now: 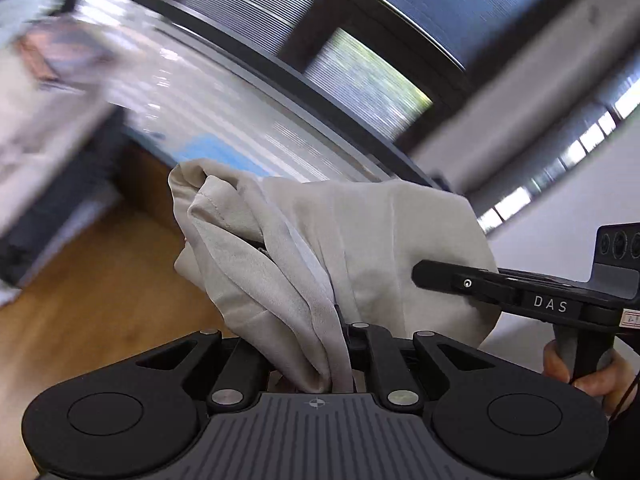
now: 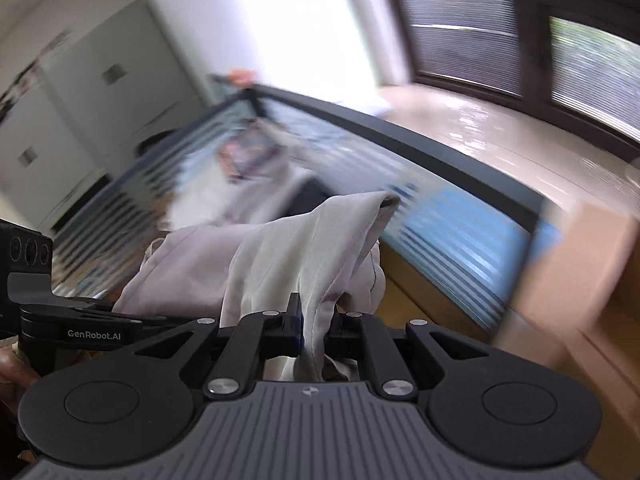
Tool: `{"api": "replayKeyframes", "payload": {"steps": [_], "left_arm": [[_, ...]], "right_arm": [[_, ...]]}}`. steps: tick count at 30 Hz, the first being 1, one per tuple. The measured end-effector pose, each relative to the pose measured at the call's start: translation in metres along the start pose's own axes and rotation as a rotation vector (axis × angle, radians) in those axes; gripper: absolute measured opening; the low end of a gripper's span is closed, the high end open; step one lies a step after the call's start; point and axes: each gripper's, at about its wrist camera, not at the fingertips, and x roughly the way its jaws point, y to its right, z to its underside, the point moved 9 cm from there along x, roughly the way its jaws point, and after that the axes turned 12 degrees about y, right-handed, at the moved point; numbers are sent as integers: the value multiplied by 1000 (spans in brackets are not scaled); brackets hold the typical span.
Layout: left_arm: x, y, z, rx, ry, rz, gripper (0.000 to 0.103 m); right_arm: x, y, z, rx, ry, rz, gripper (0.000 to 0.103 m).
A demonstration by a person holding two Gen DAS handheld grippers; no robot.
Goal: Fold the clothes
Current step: 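Lift the shirt bundle with both grippers and carry it into the cardboard box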
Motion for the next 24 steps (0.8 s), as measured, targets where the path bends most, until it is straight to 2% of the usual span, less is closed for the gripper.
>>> {"api": "replayKeyframes", "payload": {"steps": [5, 12, 19, 24], "left_arm": [[48, 57, 30, 101, -98, 110, 13], [124, 129, 58, 269, -156, 182, 13], [225, 187, 45, 403, -122, 174, 13], [313, 217, 24, 506, -96, 144, 13]], "right_arm": [[-56, 63, 32, 111, 55, 157, 10], [-113, 146, 62, 191, 125, 338, 10], [-134, 232, 51, 152, 224, 465, 10], [-118, 308, 31, 166, 294, 526, 10]]}}
